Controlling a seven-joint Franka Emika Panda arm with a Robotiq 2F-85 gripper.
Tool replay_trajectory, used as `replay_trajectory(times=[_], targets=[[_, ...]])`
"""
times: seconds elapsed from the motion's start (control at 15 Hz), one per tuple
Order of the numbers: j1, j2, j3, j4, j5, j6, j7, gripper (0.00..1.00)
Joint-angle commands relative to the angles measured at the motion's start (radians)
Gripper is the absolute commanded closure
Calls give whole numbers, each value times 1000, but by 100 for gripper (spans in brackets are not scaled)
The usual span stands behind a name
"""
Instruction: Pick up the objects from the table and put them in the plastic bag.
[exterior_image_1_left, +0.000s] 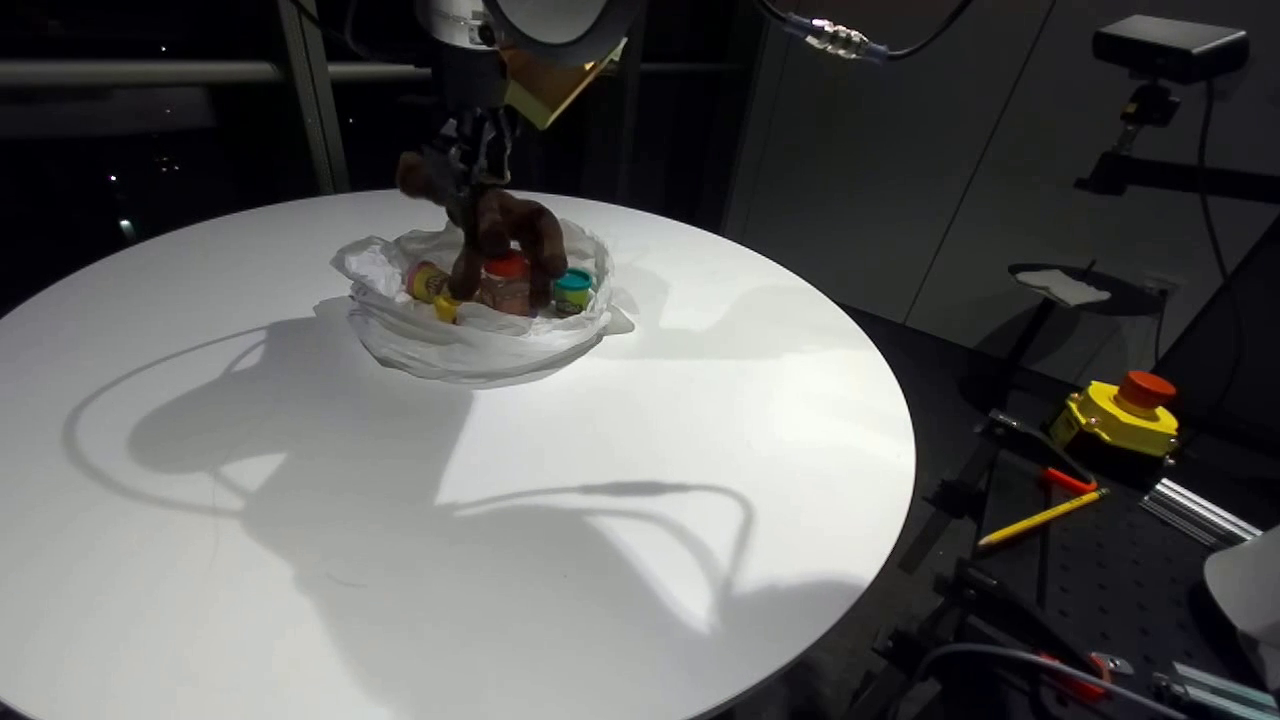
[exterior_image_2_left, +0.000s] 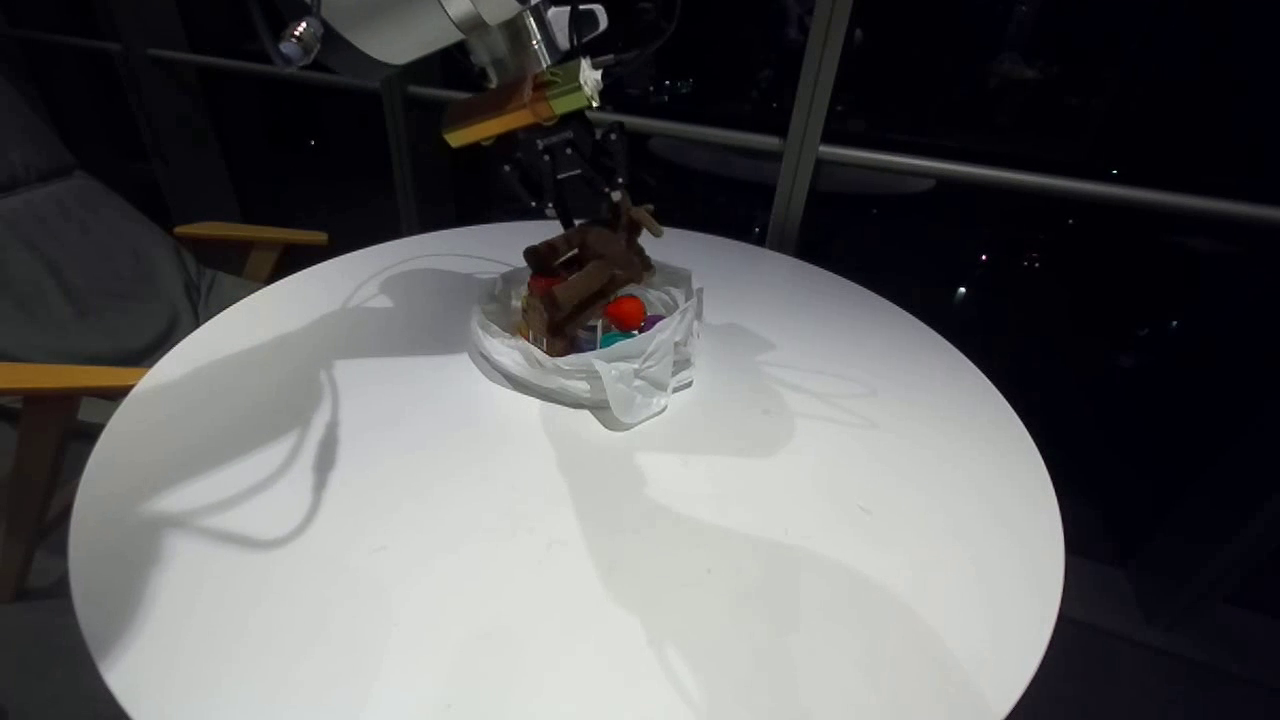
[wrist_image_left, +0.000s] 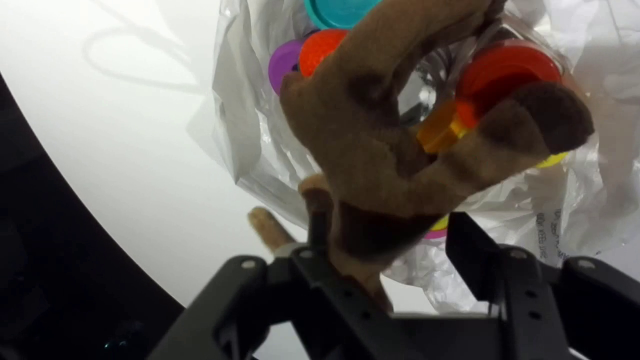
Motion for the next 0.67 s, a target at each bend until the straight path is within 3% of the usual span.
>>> replay_trajectory(times=[0.0,0.07,0.4,0.6], targets=[[1,-26,-5,18,-10,-15,21,9],[1,-32,-6,15,-11,-16,22,1],[0,-72,-1,-9,-4,-24,29,0],[1,-149,17,-41,27,-85,51,0]])
